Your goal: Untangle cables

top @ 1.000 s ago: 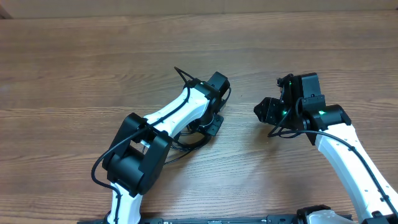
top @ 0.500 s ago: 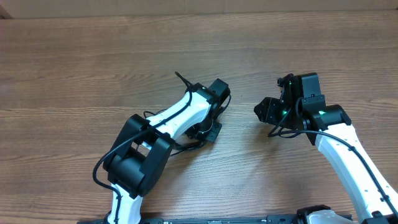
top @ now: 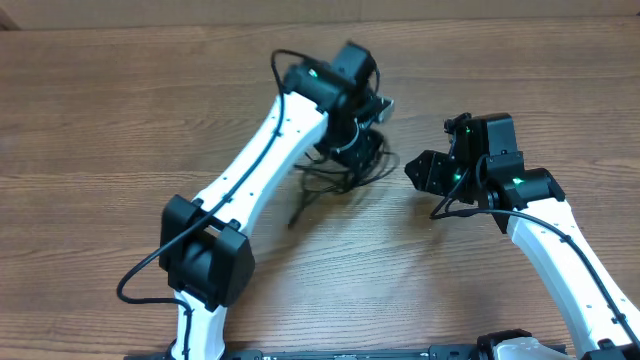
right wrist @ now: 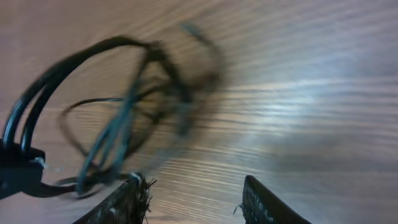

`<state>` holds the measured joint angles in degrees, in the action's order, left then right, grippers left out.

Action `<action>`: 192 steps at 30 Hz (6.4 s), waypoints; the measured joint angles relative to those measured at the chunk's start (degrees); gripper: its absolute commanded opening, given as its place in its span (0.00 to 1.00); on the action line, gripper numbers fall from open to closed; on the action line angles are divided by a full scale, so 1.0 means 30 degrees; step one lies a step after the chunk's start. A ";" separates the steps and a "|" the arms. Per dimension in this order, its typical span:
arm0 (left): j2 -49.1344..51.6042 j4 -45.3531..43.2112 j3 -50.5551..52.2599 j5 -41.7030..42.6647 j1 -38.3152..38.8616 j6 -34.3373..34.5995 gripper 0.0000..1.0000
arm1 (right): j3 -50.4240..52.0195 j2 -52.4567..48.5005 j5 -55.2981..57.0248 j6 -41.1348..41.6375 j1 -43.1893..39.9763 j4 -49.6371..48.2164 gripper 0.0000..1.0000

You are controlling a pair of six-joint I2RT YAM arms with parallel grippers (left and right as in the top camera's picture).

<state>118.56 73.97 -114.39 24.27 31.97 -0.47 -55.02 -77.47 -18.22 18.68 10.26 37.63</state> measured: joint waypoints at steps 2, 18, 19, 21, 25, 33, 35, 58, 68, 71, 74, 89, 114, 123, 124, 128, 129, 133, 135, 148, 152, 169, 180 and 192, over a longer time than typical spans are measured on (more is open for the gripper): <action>0.0000 0.0036 -0.0364 0.1457 -0.0444 -0.0583 0.04 | 0.0000 0.0000 -0.1005 -0.0539 0.0007 -0.0393 0.48; 0.0000 0.0335 -0.0423 1.0564 -0.3359 -0.3264 0.04 | 0.0000 0.0000 -0.5362 -0.2047 0.0000 -0.1887 0.49; -0.0007 0.0321 -0.0423 1.1016 -0.3359 -0.3402 0.04 | 0.0000 0.0000 -0.5370 -0.1989 0.0000 -0.1872 0.49; -0.0007 0.0168 -0.0423 1.1868 -0.3359 -0.3657 0.04 | 0.0000 0.0000 -0.5370 -0.1676 0.0000 -0.1836 0.49; -0.0007 -0.0233 -0.0423 1.3821 -0.3344 -0.4058 0.04 | 0.0000 0.0000 -0.5173 -0.0605 0.0000 -0.1821 0.49; 0.0000 -0.0597 -0.0423 1.6371 -0.3315 -0.4386 0.04 | 0.0000 -0.0087 -0.3687 0.2455 0.0000 -0.2011 0.49; -0.0007 -0.0605 -0.0423 1.6560 -0.3315 -0.4415 0.04 | 0.0000 -0.0342 -0.3657 0.2980 0.0000 -0.2033 0.48; -0.0940 0.1370 -0.1268 0.9981 -0.3315 -0.3308 0.04 | 0.0000 -0.1647 -0.1319 0.4335 -0.0095 -0.0714 0.04; -0.0991 0.3694 -0.1319 -0.2637 -0.5712 0.0852 0.04 | -0.1647 -0.1647 0.9748 0.4218 -0.4153 0.4000 0.04; -0.1071 0.3410 -0.1319 -0.3789 -0.7359 0.1319 0.04 | -0.3228 -0.1647 1.0710 0.4051 -0.5217 0.4524 0.04; -0.1319 0.2900 -0.1319 -0.4284 -0.8648 0.1770 0.04 | -0.4918 -0.1617 1.1198 0.3818 -0.5887 0.5085 0.04; -0.3912 0.2769 -0.1457 -0.3322 -1.0047 0.3628 0.37 | -0.7898 -0.1333 0.2878 0.0393 -0.6054 0.6156 0.04; -0.3271 0.2579 -0.1457 -0.2674 -0.4087 0.2259 0.64 | -0.7898 -0.1333 -0.0029 -0.3759 -0.6054 0.9741 0.56; -0.0860 0.2710 0.0175 -0.4401 -0.2484 0.2900 0.56 | -0.6630 -0.1588 0.0372 -0.4255 -0.5843 0.9792 0.58; -0.0692 0.2776 0.0590 -0.5085 -0.2346 0.3439 0.56 | -0.6426 -0.1712 0.0386 -0.4320 -0.5705 0.9661 0.58; -0.0466 0.3803 0.1727 -0.7373 -0.2149 0.5085 0.56 | -0.5894 -0.2521 0.0423 -0.4503 -0.5107 0.8918 0.58; -0.0466 0.4087 0.1851 -0.7766 -0.2149 0.5348 0.56 | -0.5880 -0.2798 0.0437 -0.4532 -0.4998 0.8706 0.59; -0.0466 0.5734 0.2069 -0.8852 -0.2149 0.6120 0.52 | -0.5865 -0.3956 0.0831 -0.4641 -0.4277 0.7584 0.64; -0.0474 0.6105 0.2091 -0.9143 -0.2149 0.6295 0.52 | -0.5865 -0.4255 0.1209 -0.4692 -0.3883 0.7322 0.65; -0.5479 0.6317 0.3636 -1.0681 -0.2149 0.7701 0.55 | -0.5850 -0.6033 0.4393 -0.3585 -0.1814 0.5690 0.63; -0.8910 0.4503 0.6528 -1.1162 -0.2149 0.8488 0.57 | -0.5850 -0.6382 0.4772 -0.3031 -0.1821 0.5180 0.63; -1.1897 -0.9697 1.7755 -0.8706 -0.3337 1.0746 0.95 | -0.5814 -0.7519 0.2047 -0.4087 -0.1566 0.4029 0.66; -0.8699 -1.1854 1.7981 -0.5646 -0.5304 1.1555 0.94 | -0.5814 -0.8721 0.1552 -0.7249 -0.0255 0.2346 0.70; -0.8553 -1.1839 1.7981 -0.4852 -0.6069 1.1628 0.93 | -0.5814 -0.9457 0.1501 -0.9850 0.1093 0.1603 0.73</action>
<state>92.90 38.46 -60.45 9.72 13.76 34.41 -72.47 -105.84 -13.72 -10.87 13.54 42.44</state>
